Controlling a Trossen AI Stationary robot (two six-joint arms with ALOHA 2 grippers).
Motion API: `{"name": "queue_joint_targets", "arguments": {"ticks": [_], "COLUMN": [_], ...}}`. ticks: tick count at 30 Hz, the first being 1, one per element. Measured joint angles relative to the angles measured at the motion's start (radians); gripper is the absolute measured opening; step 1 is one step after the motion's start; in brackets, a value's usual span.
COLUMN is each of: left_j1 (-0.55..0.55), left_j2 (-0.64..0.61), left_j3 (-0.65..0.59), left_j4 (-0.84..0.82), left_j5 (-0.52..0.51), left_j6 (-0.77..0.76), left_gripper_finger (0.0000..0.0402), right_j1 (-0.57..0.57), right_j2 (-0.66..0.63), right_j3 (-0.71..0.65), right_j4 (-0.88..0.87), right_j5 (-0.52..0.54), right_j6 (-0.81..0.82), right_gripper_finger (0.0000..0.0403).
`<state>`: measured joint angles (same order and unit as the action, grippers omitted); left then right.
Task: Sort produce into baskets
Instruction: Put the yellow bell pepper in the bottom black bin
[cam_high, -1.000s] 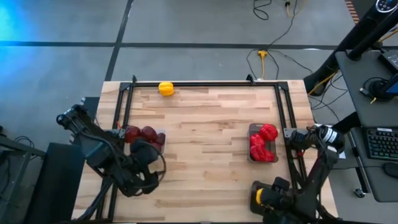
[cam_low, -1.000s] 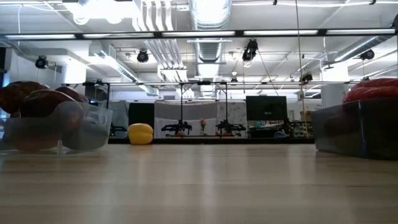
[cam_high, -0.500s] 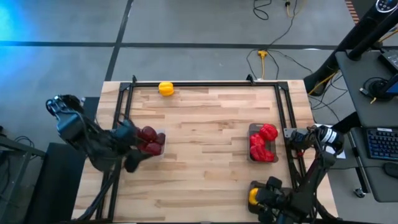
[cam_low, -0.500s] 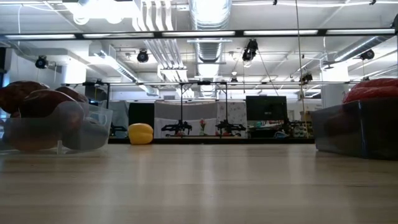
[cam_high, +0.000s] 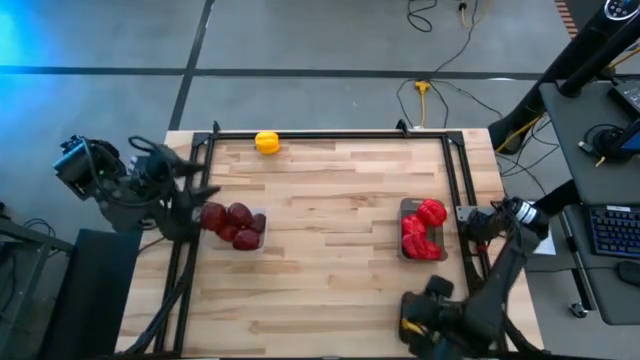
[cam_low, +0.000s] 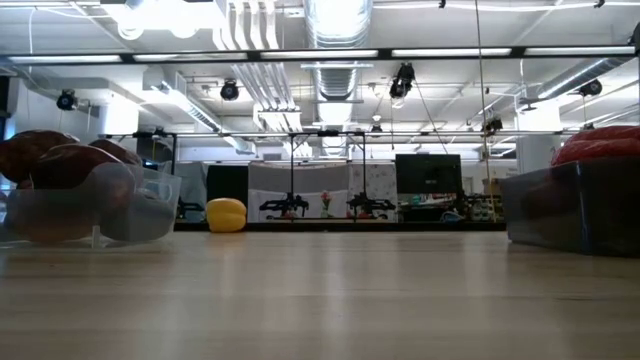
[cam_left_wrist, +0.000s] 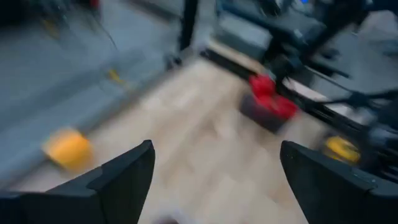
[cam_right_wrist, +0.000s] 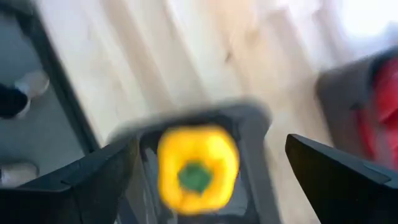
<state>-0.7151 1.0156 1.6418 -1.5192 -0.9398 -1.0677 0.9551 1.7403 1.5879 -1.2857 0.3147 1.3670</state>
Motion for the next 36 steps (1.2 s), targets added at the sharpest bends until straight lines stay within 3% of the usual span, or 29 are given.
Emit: {"name": "queue_joint_targets", "arguments": {"ticks": [4,6,10,13,18,21,24,27,31,36], "left_j1": [0.0,0.0,0.006,0.097,0.473,0.758,1.052,1.286,1.477,1.557], "left_j2": [0.001,0.009,0.027,0.032,0.024,0.034,0.075,0.148,0.287,0.499], "left_j3": [-0.04,-0.065,-0.103,-0.118,-0.133,-0.162,-0.213,-0.269,-0.311,-0.282], "left_j4": [0.024,0.023,0.022,-0.012,0.008,0.144,0.274,0.361,0.449,0.494], "left_j5": [-0.206,-0.252,-0.212,-0.148,0.093,0.317,0.564,0.694,0.76,0.862], "left_j6": [0.058,0.069,0.206,0.222,0.477,0.717,0.854,0.945,1.068,1.049], "left_gripper_finger": [0.0327,0.0327,0.0327,0.0327,0.0327,0.0327,0.0327,0.0327,0.0327,0.0327], "right_j1": [-0.137,-0.217,-0.394,-0.514,-0.673,-0.751,-0.817,-0.87,-0.925,-0.994], "right_j2": [-0.001,-0.001,-0.001,-0.001,-0.001,-0.001,-0.001,-0.001,-0.001,-0.001], "right_j3": [0.085,0.12,0.174,0.217,0.309,0.373,0.422,0.463,0.518,0.564], "right_j4": [-0.036,-0.032,-0.005,0.04,0.108,0.124,0.13,0.129,0.072,-0.014], "right_j5": [0.047,0.089,0.125,0.125,0.124,0.123,0.115,0.108,0.104,0.104], "right_j6": [-0.08,-0.147,-0.282,-0.41,-0.627,-0.74,-0.843,-0.966,-1.1,-1.241], "right_gripper_finger": [0.04,0.04,0.04,0.04,0.04,0.04,0.04,0.04,0.04,0.04]}}
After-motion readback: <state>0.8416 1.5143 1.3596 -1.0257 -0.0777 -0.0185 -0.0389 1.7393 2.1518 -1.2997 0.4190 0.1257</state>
